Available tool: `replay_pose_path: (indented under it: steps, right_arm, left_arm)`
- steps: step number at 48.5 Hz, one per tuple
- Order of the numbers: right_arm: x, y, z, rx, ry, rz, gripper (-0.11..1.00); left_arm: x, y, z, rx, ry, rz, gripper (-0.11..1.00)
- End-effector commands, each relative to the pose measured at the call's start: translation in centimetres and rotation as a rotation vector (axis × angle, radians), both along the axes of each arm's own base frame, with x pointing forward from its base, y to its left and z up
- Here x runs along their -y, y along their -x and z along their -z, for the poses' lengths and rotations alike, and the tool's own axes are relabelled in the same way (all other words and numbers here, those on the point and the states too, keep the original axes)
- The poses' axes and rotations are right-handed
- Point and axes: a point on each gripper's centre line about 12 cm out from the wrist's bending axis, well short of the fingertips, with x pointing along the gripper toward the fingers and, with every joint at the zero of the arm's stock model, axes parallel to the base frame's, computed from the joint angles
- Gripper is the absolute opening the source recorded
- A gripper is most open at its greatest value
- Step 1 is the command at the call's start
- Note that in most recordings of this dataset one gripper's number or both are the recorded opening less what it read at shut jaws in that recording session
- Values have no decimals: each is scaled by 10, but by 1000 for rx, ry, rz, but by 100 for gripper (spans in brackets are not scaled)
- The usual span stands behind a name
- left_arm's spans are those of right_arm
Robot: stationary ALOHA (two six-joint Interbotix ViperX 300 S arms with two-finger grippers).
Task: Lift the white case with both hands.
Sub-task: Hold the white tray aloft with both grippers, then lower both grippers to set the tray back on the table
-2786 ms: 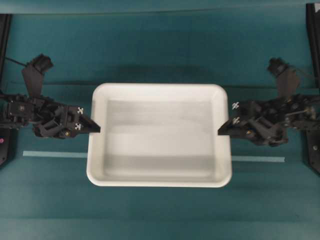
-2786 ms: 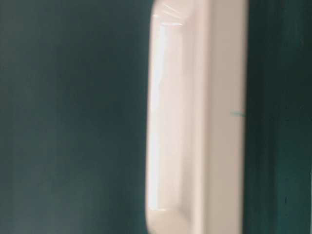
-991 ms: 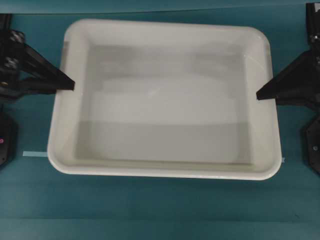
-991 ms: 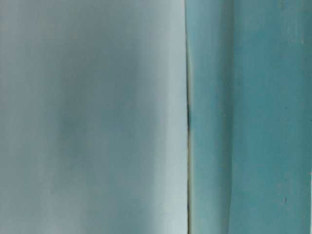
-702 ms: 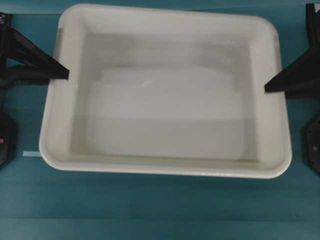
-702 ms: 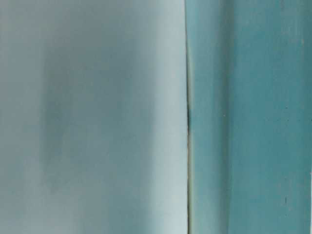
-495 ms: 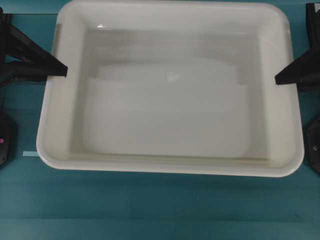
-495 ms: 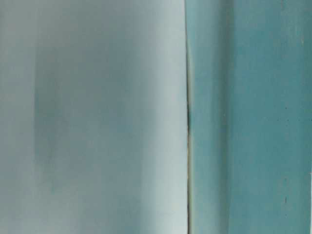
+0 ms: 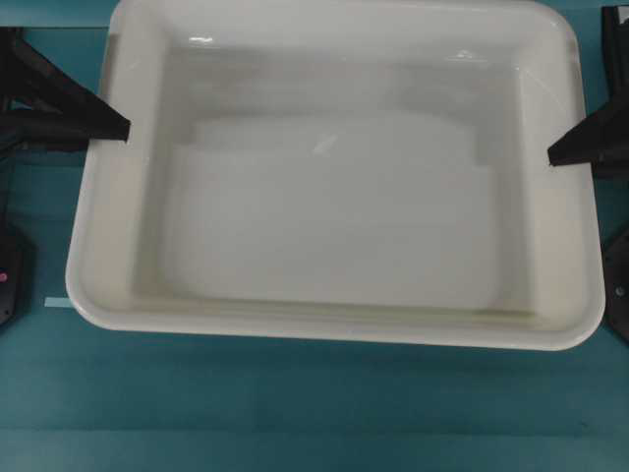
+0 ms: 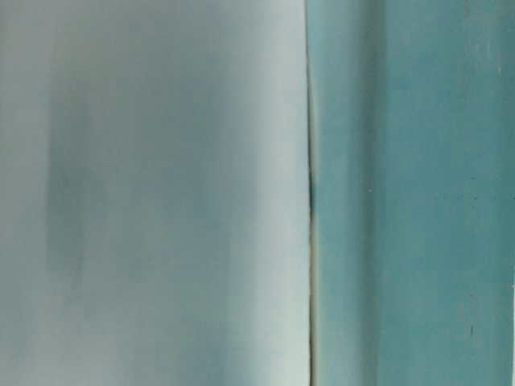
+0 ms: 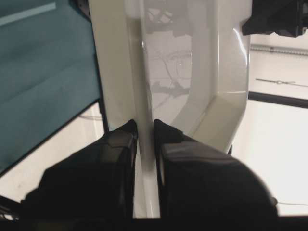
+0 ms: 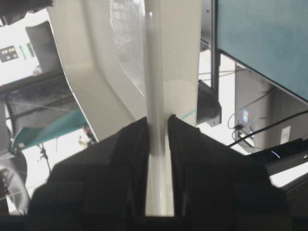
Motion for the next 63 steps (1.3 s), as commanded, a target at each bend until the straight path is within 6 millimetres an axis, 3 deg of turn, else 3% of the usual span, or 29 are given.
replay_pose_path:
  steps: [1, 19, 28, 53, 63]
  right_arm:
    - [3, -15, 0, -3, 0, 6, 12]
    - [4, -18, 4, 9, 8, 11, 12]
    - [5, -23, 20, -2, 6, 17, 11]
    - [2, -24, 118, -169, 81, -26, 12]
    - [2, -17, 167, -269, 88, -32, 12]
  left_arm:
    - [3, -18, 4, -17, -9, 15, 7]
    - [3, -23, 6, -20, -22, 17, 7]
    - [2, -26, 20, -53, -27, 18, 7]
    - [-11, -29, 122, -156, -21, -22, 6]
    - [-10, -29, 147, -185, -20, -20, 6]
